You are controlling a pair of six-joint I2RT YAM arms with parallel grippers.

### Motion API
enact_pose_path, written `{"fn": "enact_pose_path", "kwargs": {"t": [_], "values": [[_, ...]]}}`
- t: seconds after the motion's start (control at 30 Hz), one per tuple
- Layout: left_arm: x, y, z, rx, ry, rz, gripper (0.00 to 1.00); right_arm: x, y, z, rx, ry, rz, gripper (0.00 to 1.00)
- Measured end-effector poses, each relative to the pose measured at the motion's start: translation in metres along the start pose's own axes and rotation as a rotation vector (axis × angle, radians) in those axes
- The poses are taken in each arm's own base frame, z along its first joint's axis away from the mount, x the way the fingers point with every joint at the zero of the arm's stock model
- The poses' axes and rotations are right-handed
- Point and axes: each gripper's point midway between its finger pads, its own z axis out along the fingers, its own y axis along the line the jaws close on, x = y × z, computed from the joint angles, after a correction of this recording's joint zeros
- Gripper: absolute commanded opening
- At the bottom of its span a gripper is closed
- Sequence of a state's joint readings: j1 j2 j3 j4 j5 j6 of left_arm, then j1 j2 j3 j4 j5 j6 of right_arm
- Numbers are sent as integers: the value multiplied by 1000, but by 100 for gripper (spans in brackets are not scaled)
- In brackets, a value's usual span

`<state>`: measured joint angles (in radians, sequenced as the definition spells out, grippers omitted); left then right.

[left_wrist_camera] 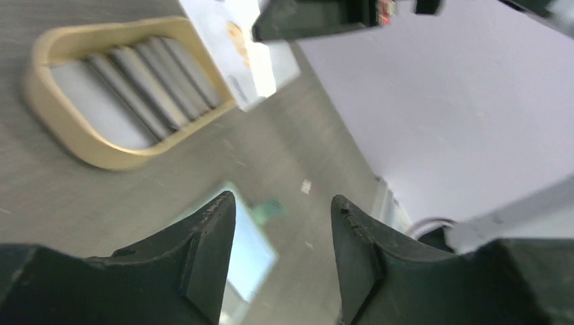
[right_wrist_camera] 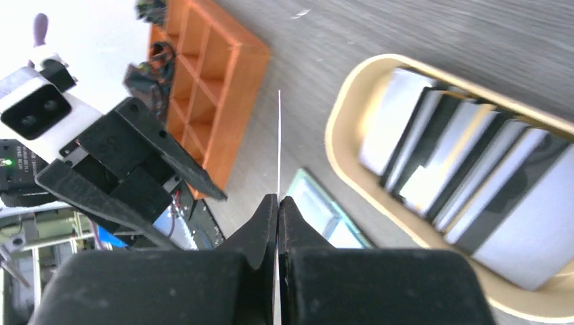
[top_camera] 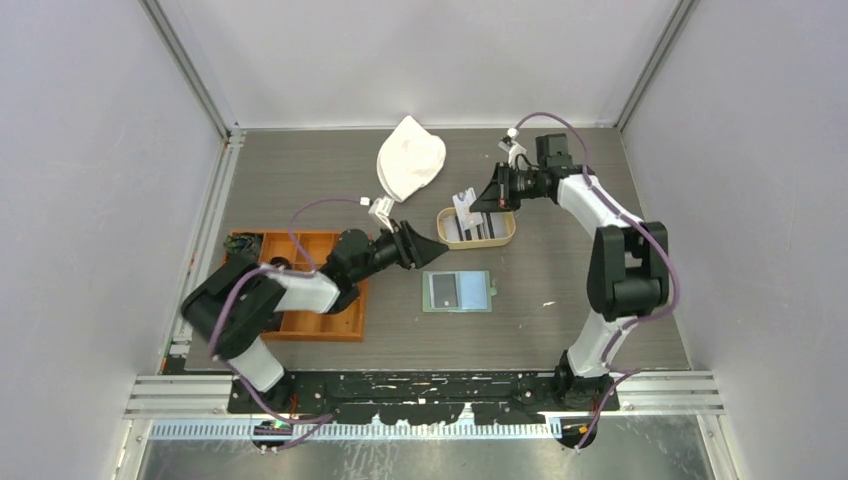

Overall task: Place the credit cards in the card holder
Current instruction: Pick up the credit card from the storage box.

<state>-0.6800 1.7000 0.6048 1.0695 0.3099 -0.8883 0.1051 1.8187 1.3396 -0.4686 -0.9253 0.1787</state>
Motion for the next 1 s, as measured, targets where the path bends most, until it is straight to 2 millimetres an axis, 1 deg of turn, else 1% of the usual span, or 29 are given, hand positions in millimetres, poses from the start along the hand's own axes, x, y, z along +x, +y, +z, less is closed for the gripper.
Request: {"fn": "enact_pose_path", "kwargs": {"t": [0.03,0.1,0.17,0.23,0.27,0.3,0.37,0.43,0.5,0.6,0.73,0.83,1.0], "values": [[3,-12,-8,15,7,12,61,1,11,-6,-24,-12,-18,1],[8,-52,-26,63,7,62,68,4,36,-18,-76,-45,-61,1],[5,-100,-48,137,-23,143,78,9,62,-31,-132,-85,-108,1],[0,-137,-69,209,-60,206,90,15,83,-42,-180,-127,-154,1],[-6,-150,-81,235,-89,235,94,19,95,-48,-205,-150,-178,1],[-12,-157,-93,251,-126,256,96,24,105,-53,-229,-174,-207,1],[-17,-153,-110,239,-171,270,97,33,123,-63,-267,-210,-256,1],[-12,-142,-121,216,-181,267,95,43,141,-70,-304,-240,-313,1],[-5,-132,-124,195,-161,261,93,53,158,-75,-343,-258,-374,1],[5,-123,-120,172,-121,252,91,66,182,-81,-411,-264,-458,1],[8,-122,-117,185,-120,256,89,74,195,-77,-467,-239,-506,1],[10,-120,-112,189,-125,262,86,86,199,-67,-505,-190,-514,2],[14,-116,-105,192,-122,266,73,103,202,-53,-542,-118,-532,3]]}}
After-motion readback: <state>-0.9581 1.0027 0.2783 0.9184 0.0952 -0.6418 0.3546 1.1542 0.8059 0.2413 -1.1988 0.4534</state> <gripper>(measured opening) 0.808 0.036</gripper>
